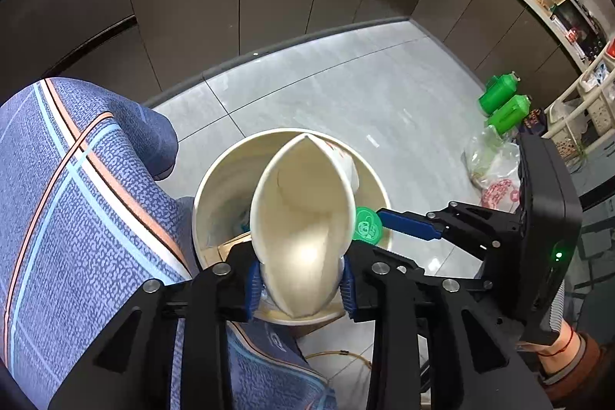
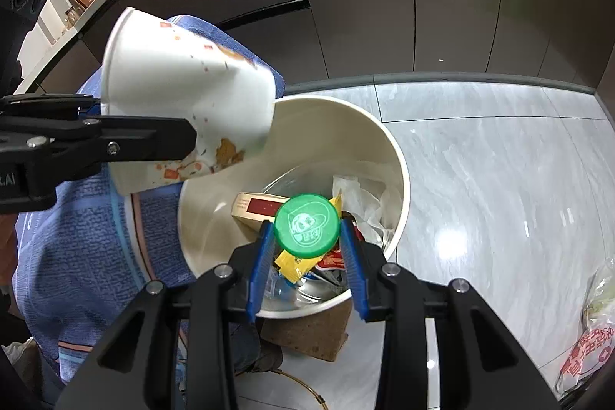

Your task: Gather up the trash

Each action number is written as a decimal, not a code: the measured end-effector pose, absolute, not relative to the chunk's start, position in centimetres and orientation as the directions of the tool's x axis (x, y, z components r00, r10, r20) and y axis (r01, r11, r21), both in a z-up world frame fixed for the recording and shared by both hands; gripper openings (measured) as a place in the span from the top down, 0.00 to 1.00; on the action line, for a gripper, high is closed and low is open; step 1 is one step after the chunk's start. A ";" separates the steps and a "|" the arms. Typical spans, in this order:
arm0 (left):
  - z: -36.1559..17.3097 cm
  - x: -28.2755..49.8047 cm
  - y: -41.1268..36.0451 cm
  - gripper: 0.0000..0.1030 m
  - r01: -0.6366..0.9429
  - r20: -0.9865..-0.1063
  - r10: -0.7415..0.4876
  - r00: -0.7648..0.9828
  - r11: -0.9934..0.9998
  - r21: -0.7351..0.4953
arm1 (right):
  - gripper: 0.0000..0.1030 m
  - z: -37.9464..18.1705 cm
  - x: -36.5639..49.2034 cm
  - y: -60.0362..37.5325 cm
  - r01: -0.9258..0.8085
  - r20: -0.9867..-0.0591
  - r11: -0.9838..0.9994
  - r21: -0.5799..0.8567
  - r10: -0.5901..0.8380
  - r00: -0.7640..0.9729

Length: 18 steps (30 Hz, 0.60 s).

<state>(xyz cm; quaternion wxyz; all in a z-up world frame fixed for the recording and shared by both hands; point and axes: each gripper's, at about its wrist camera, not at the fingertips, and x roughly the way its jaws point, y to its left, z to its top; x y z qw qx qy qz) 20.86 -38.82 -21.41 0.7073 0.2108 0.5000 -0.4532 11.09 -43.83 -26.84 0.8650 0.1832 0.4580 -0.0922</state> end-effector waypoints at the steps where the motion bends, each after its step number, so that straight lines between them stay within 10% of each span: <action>1: -21.5 20.9 -39.0 0.69 0.852 -0.899 -0.427 0.094 0.501 -0.149 | 0.64 -26.9 11.2 -43.8 0.326 -0.827 0.917 0.228 0.005 0.563; 13: -19.4 21.6 -38.8 0.10 0.826 -0.857 -0.470 0.210 0.555 -0.102 | 0.13 -25.8 10.4 -43.7 0.280 -0.798 0.953 0.115 -0.079 0.598; 18: -18.7 21.8 -38.2 0.08 0.796 -0.844 -0.462 0.272 0.601 -0.072 | 0.03 -25.7 9.9 -43.4 0.273 -0.796 0.956 0.111 -0.079 0.600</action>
